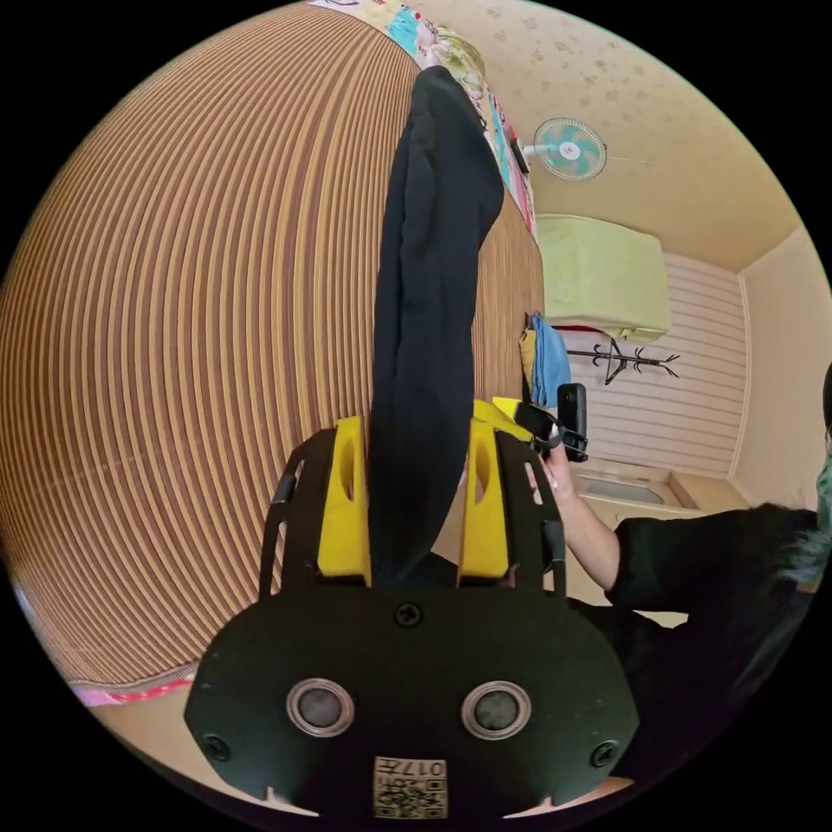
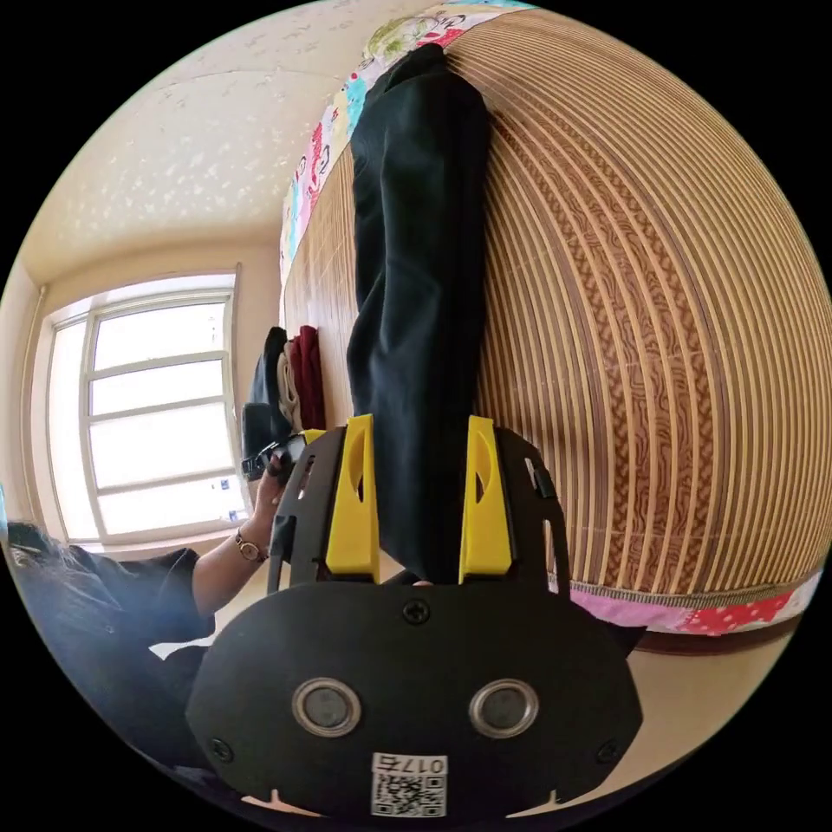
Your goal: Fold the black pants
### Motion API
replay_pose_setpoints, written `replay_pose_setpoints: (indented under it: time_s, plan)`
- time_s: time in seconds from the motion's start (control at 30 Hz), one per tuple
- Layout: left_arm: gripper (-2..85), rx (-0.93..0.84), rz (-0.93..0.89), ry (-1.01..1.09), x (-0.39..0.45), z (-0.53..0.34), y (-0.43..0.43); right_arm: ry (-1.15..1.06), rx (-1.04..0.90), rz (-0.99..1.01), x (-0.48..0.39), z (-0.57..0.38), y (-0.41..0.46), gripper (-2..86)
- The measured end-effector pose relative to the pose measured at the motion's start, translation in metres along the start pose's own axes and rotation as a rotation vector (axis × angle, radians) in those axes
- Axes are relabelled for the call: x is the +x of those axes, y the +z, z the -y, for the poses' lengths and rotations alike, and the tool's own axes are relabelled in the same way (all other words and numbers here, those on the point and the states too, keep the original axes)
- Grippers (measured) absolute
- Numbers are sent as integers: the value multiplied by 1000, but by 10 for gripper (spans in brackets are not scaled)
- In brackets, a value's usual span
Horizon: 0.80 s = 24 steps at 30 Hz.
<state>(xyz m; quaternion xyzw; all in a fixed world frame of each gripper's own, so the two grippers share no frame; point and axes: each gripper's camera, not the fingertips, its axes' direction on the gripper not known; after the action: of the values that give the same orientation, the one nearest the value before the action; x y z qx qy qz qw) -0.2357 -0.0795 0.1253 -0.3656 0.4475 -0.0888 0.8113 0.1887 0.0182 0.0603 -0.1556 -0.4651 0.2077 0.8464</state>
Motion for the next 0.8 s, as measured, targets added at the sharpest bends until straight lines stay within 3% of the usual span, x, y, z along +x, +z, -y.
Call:
replay_pose_setpoints:
  time_s: [0.13, 0.23, 0.3, 0.47, 0.63, 0.8]
  plan:
    - [115, -105, -186, -16, -32, 40, 24, 30, -125, 322, 21, 25, 20, 118]
    - [110, -201, -337, -3, -27, 43, 36, -60, -125, 295, -12, 11, 0, 52]
    - [79, -195, -340, 105, -2, 31, 23, -189, -101, 319, -52, -11, -28, 33]
    - [61, -81, -581, 503, 137, -44, -57, -545, -40, 551, -168, -90, -128, 10]
    - [97, 11, -632, 725, 275, -100, -118, -928, 69, 619, -297, -148, -234, 6]
    - [62, 186, -396, 827, 377, -112, -160, -1127, 178, 495, -380, -149, -297, 15]
